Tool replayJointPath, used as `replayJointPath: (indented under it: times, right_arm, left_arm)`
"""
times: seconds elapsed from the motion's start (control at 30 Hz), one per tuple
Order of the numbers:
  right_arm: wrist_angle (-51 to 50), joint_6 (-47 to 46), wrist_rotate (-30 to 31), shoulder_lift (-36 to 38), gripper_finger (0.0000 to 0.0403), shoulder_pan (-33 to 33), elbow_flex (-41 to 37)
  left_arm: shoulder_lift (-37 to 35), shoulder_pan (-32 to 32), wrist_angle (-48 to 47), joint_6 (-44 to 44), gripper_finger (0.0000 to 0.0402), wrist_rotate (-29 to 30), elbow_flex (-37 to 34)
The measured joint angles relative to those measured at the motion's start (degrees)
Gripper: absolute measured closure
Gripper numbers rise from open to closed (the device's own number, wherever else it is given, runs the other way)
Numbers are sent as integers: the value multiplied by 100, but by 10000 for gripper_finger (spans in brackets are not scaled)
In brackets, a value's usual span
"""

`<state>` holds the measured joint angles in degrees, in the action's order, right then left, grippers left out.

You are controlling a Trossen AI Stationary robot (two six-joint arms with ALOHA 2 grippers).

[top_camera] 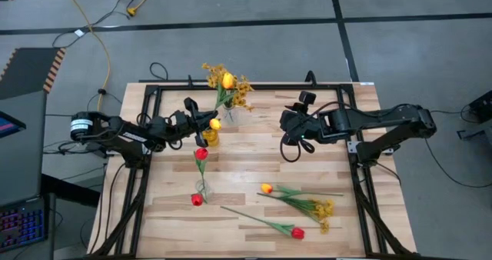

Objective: Sort flowers into vase by color
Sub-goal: Put the top yellow tulip into the yellow vase

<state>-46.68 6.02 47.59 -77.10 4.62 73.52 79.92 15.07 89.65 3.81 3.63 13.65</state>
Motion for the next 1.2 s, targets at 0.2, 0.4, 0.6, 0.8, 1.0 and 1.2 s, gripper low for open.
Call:
replayJointPath:
  times: [0.2,0.4,0.6,0.8,1.0,1.2]
  right_arm:
    - [0,0,0,0,246,0,0]
    - [0,0,0,0,246,-2,0]
    - [0,0,0,0,246,0,0]
    - [71,0,0,0,246,0,0]
    - [901,214,-10,0,246,-33,0]
    - [2342,337,-715,-2,246,-215,2]
  left_arm:
    - [0,2,-4,110,401,-43,0]
    - [0,15,-9,196,401,-83,18]
    - [-2,74,-23,168,401,-354,221]
    - [-2,74,-138,195,401,-268,232]
    - [-2,74,-149,197,401,-271,232]
    - [-2,74,-151,197,401,-315,232]
